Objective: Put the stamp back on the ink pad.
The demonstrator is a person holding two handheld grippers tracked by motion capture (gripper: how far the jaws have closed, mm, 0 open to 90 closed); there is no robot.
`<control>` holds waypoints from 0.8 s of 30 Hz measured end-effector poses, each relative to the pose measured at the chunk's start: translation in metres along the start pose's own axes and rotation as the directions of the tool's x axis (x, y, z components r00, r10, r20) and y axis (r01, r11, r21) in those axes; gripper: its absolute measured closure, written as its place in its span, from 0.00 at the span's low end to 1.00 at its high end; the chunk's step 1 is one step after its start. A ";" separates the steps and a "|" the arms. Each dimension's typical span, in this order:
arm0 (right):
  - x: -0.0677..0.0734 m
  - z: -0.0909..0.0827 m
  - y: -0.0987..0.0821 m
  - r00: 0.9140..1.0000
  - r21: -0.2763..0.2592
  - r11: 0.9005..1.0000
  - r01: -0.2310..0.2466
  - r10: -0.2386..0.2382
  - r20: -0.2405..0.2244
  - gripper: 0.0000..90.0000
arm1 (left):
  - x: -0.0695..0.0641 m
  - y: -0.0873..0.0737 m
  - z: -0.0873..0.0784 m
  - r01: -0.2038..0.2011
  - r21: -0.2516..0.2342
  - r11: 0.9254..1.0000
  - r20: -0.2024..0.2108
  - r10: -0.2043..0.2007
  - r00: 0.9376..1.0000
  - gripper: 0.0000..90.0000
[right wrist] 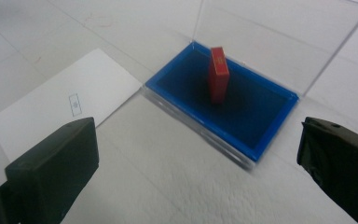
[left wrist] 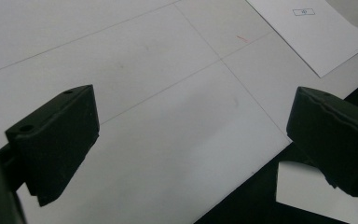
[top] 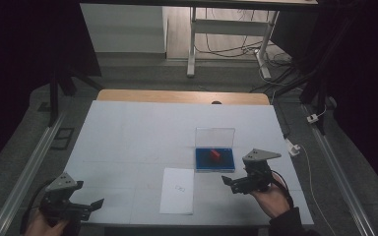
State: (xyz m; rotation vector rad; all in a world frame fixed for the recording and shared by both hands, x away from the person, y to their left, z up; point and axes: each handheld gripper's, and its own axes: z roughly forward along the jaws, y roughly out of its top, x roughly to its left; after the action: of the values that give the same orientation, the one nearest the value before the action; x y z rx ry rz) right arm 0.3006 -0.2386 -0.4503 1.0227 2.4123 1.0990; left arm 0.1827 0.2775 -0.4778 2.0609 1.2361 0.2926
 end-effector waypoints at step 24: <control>-0.003 -0.049 -0.052 0.987 0.011 0.992 -0.124 0.123 0.099 0.00 | 0.000 0.000 0.000 0.004 -0.002 1.000 0.000 -0.004 1.000 0.03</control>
State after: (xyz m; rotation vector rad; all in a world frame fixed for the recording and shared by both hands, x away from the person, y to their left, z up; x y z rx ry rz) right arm 0.2519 -0.2904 -0.4565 1.2170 2.3112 1.0430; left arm 0.1824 0.2783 -0.4778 2.0569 1.2392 0.2917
